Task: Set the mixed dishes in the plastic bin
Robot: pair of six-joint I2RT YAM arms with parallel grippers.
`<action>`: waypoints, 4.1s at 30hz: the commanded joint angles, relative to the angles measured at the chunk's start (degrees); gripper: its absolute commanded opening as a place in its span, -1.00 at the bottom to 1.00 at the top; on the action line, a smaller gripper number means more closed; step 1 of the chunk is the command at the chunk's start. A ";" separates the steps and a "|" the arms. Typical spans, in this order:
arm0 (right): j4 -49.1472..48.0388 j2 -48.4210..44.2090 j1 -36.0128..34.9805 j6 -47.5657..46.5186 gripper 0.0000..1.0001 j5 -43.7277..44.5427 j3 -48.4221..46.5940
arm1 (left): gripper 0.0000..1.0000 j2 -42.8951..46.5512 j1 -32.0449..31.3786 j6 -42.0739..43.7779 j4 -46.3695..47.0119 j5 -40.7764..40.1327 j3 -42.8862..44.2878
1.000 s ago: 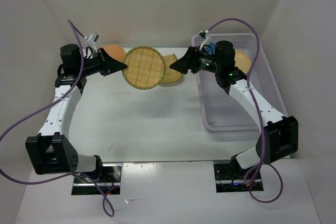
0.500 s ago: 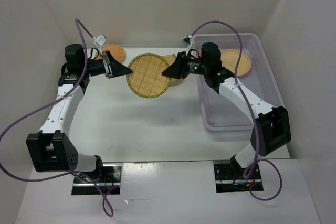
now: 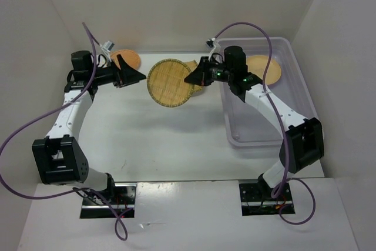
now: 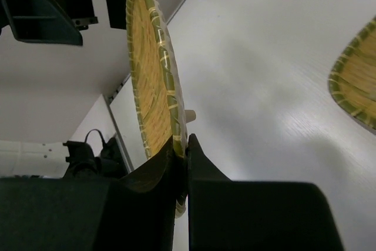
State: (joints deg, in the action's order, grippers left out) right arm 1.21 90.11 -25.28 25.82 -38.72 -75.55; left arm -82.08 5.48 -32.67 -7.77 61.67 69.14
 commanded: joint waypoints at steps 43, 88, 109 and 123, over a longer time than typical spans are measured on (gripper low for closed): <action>-5.86 1.38 38.11 31.38 -0.99 48.56 9.28 | 1.00 -35.07 15.44 -13.92 20.25 -31.79 11.62; 10.48 2.81 36.53 27.00 0.49 47.24 2.59 | 1.00 -43.50 15.44 -9.79 14.89 -31.71 22.43; 5.99 -17.24 34.15 24.27 0.49 43.64 11.21 | 0.90 -49.48 7.01 -30.16 32.63 -53.84 12.77; 2.92 -16.10 33.63 23.75 0.49 40.30 11.21 | 0.00 -52.73 5.77 -37.30 40.38 -57.37 8.63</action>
State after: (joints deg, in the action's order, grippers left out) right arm 7.51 74.59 8.88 50.48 2.11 -64.47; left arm -131.57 11.05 -70.13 34.72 6.33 78.52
